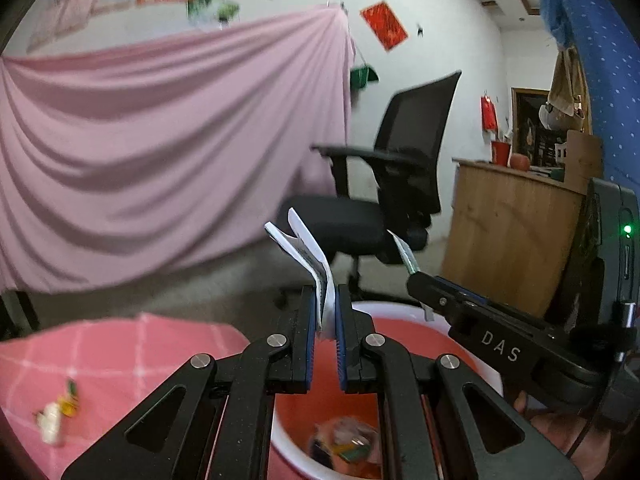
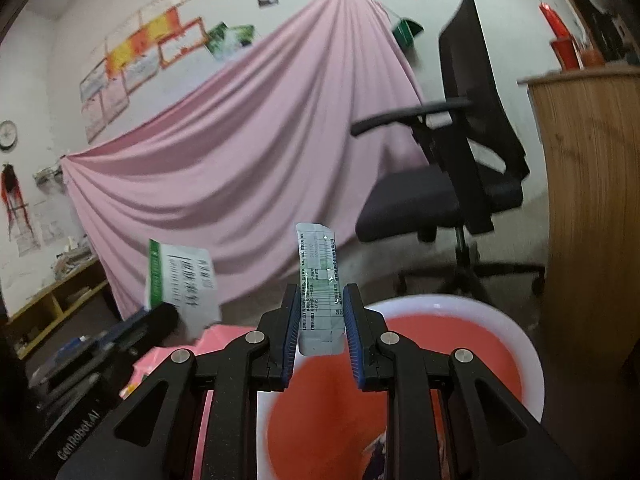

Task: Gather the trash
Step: 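Open both tools to drop the packet and strip into the basin, then move both open tools back toward the white cap and nut shell on the table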

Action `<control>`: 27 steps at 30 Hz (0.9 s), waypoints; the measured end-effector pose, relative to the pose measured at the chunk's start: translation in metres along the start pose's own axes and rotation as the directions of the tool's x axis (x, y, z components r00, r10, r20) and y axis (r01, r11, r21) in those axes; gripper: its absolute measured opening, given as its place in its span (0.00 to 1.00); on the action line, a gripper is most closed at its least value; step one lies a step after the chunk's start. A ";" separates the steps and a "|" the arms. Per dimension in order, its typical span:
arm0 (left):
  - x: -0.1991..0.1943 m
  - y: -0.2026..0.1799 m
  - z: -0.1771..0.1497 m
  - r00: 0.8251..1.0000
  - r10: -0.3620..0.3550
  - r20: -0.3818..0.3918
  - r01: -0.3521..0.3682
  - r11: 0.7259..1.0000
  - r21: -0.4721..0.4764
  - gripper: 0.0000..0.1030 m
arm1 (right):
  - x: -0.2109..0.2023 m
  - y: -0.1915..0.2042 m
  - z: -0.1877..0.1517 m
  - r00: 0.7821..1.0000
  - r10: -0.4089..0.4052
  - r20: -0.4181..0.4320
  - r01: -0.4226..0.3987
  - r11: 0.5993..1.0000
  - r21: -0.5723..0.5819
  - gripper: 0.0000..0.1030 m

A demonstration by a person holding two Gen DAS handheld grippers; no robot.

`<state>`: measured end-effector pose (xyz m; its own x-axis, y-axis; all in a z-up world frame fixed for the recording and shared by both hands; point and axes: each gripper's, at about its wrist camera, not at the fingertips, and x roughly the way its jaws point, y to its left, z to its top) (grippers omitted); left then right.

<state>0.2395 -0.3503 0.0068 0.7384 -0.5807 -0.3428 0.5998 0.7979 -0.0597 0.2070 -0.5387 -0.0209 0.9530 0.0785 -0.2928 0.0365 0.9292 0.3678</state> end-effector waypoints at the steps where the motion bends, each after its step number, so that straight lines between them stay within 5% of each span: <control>1: 0.006 0.000 0.001 1.000 -0.015 -0.025 0.014 1.000 -0.012 0.07 | 0.001 -0.003 0.000 1.000 0.000 -0.012 0.000 1.000 0.006 0.20; 8: 0.036 0.007 0.006 0.984 -0.093 -0.150 0.078 0.991 -0.109 0.08 | 0.010 -0.016 -0.007 0.994 -0.053 -0.099 0.058 0.997 0.051 0.21; 14: 0.029 0.016 0.004 0.978 -0.095 -0.185 0.072 0.989 -0.129 0.17 | 0.005 -0.020 -0.006 0.993 -0.073 -0.089 0.079 0.995 0.067 0.33; 24: -0.020 0.049 0.010 0.995 0.077 -0.065 -0.086 0.986 -0.146 0.30 | 0.005 0.006 0.008 0.995 -0.088 -0.045 0.092 0.993 0.081 0.52; 27: -0.038 0.064 0.013 0.992 0.122 -0.040 -0.127 0.982 -0.140 0.35 | 0.006 0.019 0.011 0.997 -0.073 -0.022 0.075 0.994 0.079 0.72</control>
<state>0.2538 -0.2792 0.0277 0.7931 -0.4719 -0.3851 0.4522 0.8798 -0.1467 0.2165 -0.5243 -0.0059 0.9409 0.0181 -0.3382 0.1312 0.9011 0.4132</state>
